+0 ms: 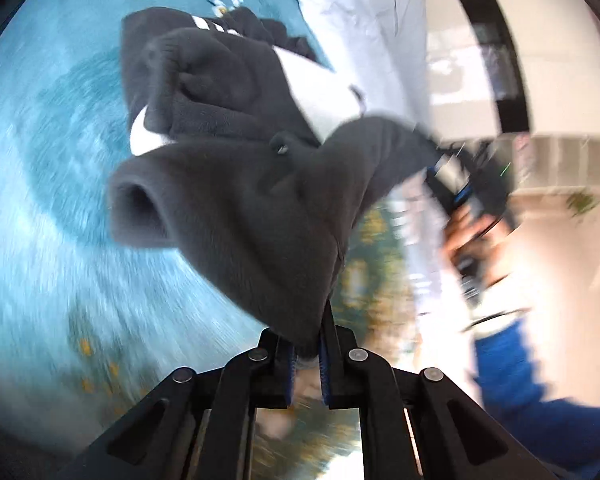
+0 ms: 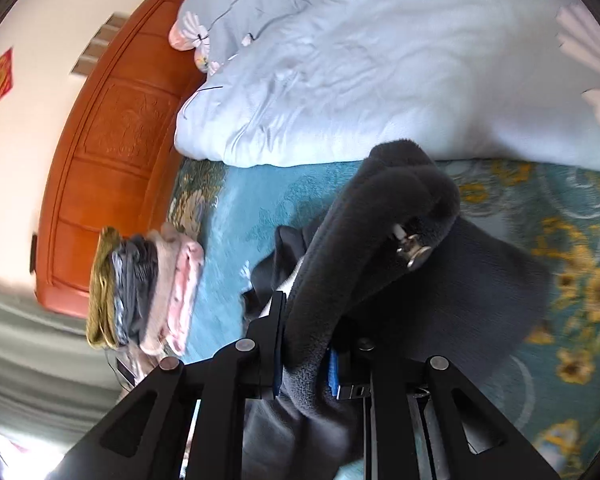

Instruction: Fold clothes

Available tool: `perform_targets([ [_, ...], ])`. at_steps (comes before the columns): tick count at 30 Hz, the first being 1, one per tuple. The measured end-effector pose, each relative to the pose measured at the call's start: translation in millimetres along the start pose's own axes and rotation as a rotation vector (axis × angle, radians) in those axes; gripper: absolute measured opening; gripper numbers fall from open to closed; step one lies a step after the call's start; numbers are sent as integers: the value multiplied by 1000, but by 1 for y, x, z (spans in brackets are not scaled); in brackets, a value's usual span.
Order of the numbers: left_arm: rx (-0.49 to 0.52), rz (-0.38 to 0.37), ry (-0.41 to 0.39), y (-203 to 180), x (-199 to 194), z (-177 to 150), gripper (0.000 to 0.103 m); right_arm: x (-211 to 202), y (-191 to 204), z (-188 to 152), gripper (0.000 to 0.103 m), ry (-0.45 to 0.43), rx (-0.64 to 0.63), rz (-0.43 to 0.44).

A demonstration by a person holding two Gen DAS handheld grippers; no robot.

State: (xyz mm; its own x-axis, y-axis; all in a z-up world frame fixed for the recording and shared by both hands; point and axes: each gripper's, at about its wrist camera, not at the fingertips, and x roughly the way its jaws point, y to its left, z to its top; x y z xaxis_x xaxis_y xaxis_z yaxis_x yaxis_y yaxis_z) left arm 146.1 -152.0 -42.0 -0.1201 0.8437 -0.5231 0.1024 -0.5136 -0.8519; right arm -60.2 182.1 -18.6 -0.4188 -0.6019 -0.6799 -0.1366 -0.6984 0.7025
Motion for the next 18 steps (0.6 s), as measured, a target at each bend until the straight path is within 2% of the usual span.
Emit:
perform_targets([
  [4, -124, -165, -19, 12, -39, -14, 9, -42, -7, -14, 19, -10, -18, -27],
  [7, -203, -219, -31, 25, -47, -1, 9, -71, -12, -24, 19, -15, -33, -49],
  [8, -218, -212, -43, 29, -45, 8, 9, -70, -10, -20, 19, -2, -41, -72],
  [10, -257, -208, -70, 38, -45, 26, 9, -50, 2, -6, 19, 29, -55, -122],
  [14, -420, -254, -141, 62, -45, 64, 9, -2, 27, 21, 19, 88, -84, -196],
  [18, -590, -252, -208, 95, -46, 102, 10, 59, 55, 50, 18, 149, -97, -264],
])
